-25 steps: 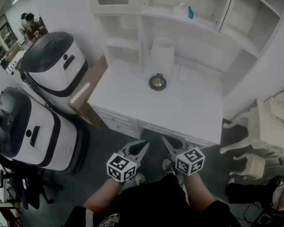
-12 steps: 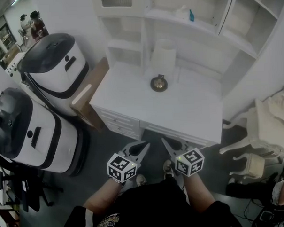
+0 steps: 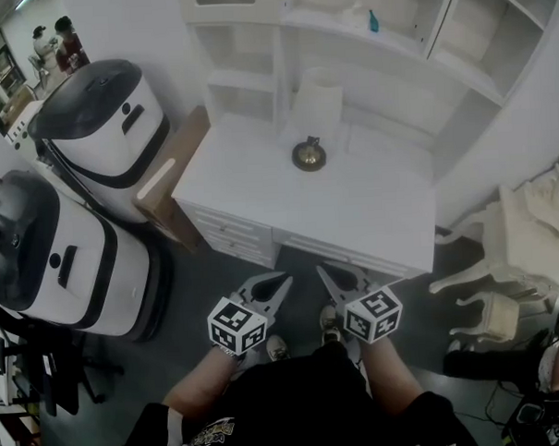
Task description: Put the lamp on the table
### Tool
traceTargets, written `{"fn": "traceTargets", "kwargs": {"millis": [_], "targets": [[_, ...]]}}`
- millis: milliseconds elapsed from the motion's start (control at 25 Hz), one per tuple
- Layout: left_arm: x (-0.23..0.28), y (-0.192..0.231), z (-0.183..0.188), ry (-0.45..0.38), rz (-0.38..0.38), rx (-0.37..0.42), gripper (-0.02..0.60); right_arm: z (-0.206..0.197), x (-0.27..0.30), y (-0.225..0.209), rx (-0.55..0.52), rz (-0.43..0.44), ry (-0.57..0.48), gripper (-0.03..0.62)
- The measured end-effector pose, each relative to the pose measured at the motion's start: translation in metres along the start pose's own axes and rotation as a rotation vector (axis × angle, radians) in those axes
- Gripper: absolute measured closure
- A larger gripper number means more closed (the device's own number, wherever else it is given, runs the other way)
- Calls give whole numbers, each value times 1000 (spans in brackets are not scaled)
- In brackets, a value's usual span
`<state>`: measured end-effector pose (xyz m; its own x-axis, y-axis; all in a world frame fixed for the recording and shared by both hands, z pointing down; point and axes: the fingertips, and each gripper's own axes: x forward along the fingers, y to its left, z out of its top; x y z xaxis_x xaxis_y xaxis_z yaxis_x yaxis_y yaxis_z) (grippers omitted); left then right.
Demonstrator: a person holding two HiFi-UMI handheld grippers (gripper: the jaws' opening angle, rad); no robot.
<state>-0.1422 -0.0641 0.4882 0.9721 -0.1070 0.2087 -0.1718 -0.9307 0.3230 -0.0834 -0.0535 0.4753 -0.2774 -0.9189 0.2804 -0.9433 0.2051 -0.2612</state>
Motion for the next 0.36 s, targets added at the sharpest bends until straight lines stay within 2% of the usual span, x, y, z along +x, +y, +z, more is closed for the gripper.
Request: {"fn": "traceTargets", "kwargs": {"millis": [360], "targets": [[-1,-5,2,-2,4,9,578,1,-5,3,-2,3,-13,569]]}}
